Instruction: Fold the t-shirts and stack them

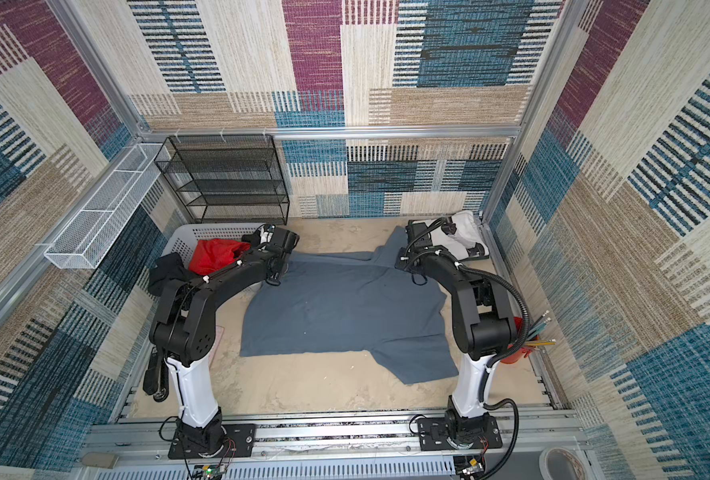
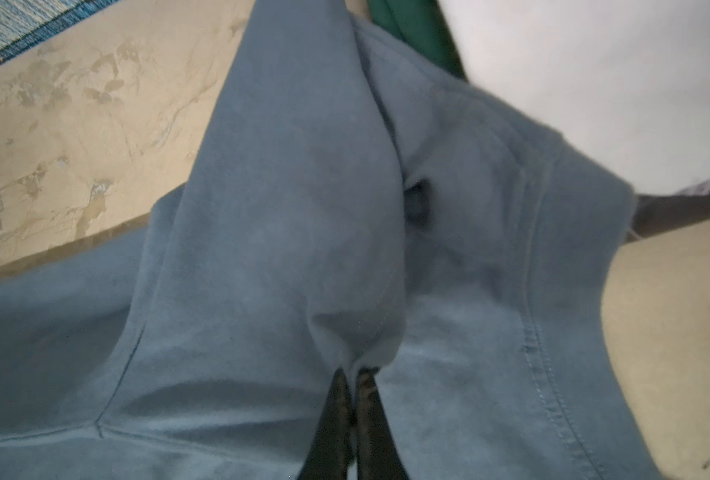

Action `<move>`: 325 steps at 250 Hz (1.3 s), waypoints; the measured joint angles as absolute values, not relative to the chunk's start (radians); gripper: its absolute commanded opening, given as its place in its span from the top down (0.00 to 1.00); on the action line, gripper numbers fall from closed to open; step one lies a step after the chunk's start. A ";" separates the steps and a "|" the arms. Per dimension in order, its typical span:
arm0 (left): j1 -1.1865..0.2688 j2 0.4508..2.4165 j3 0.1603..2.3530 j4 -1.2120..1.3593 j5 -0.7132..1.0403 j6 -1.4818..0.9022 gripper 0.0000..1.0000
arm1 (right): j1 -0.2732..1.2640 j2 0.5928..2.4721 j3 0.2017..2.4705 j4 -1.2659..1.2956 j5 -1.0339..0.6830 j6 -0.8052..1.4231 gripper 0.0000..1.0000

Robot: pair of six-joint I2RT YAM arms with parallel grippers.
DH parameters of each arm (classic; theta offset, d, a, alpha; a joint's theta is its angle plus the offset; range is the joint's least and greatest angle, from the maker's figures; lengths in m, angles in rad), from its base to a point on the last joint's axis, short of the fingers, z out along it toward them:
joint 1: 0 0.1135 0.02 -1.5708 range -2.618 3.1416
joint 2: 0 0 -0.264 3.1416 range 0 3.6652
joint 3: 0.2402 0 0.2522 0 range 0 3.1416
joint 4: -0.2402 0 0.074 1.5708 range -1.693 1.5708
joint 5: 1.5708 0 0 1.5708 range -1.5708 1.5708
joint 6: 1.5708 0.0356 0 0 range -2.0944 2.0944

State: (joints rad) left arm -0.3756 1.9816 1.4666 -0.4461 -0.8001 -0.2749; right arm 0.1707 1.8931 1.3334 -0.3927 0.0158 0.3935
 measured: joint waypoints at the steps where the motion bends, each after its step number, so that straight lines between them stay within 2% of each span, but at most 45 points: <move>1: -0.376 1.983 1.468 -0.448 -0.800 -0.278 1.00 | 0.171 1.893 1.333 -0.393 0.015 0.393 1.00; 27: -0.376 2.022 1.499 -0.490 -0.791 -0.337 1.00 | 0.171 1.903 1.333 -0.395 -0.010 0.399 1.00; 68: -0.381 2.050 1.456 -0.569 -0.682 -0.405 1.00 | 0.170 1.905 1.324 -0.408 -0.047 0.408 1.00; 117: -0.373 2.041 1.414 -0.607 -0.671 -0.417 1.00 | 0.170 1.887 1.288 -0.417 -0.061 0.419 1.00; 200: -0.280 2.027 1.450 -0.604 -0.606 -0.432 1.00 | 0.171 1.860 1.269 -0.414 -0.106 0.441 1.00; 325: -0.308 2.021 1.558 -0.631 -0.670 -0.337 1.00 | 0.170 1.817 1.289 -0.408 -0.138 0.452 1.00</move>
